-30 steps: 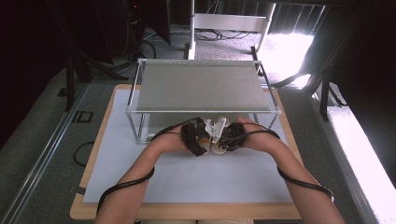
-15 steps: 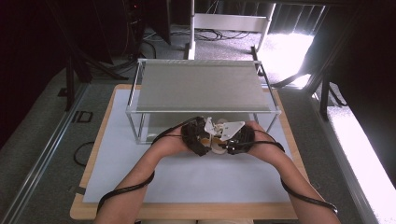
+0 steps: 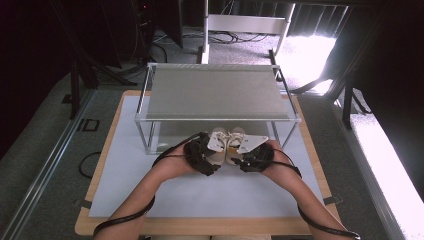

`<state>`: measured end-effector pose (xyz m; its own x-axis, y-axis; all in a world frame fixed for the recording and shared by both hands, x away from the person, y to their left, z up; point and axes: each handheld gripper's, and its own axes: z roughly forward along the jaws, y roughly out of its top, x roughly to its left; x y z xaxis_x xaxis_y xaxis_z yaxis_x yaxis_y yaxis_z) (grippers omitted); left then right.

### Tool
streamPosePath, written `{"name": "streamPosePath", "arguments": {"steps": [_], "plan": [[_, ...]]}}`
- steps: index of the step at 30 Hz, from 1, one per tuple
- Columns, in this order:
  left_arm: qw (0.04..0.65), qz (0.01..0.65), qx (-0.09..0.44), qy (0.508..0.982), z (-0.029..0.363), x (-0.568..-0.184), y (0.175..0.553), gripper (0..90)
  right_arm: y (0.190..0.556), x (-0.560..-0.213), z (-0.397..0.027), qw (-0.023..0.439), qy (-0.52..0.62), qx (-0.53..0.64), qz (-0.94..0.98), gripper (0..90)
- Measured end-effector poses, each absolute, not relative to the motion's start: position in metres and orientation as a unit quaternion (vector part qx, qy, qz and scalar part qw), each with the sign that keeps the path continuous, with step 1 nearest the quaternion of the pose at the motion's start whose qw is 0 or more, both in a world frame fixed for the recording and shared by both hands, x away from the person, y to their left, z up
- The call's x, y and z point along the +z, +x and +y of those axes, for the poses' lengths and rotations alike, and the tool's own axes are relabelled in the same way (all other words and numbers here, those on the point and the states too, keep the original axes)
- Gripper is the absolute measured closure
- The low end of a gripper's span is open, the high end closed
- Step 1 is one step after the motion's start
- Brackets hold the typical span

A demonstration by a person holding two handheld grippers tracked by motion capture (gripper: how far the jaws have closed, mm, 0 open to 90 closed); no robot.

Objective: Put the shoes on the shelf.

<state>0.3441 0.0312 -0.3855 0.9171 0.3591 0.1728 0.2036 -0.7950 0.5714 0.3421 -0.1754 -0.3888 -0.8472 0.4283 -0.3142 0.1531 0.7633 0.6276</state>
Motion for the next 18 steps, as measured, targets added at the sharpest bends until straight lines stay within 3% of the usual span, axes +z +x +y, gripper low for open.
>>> {"name": "streamPosePath", "arguments": {"steps": [5,8,9,10,13,16,18], "plan": [[0.294,0.157,0.127,0.934,0.039,-0.391,0.334,36.6,0.339,-0.398,-0.177,0.218,0.217,0.323,0.895,42.1],[0.294,0.159,0.125,0.934,0.041,-0.394,0.331,36.7,0.338,-0.403,-0.179,0.210,0.229,0.330,0.891,44.0],[0.294,0.163,0.123,0.934,0.043,-0.398,0.328,38.7,0.335,-0.409,-0.181,0.202,0.238,0.338,0.888,52.0],[0.296,0.166,0.124,0.932,0.045,-0.400,0.326,38.7,0.335,-0.409,-0.181,0.202,0.238,0.338,0.888,52.0],[0.311,0.183,0.127,0.924,0.049,-0.407,0.323,45.1,0.329,-0.418,-0.184,0.211,0.264,0.354,0.872,64.9],[0.329,0.209,0.129,0.912,0.053,-0.416,0.322,49.5,0.326,-0.423,-0.186,0.211,0.273,0.362,0.866,72.2],[0.338,0.220,0.136,0.905,0.054,-0.423,0.321,61.5,0.322,-0.429,-0.189,0.232,0.285,0.369,0.854,85.1]]}}
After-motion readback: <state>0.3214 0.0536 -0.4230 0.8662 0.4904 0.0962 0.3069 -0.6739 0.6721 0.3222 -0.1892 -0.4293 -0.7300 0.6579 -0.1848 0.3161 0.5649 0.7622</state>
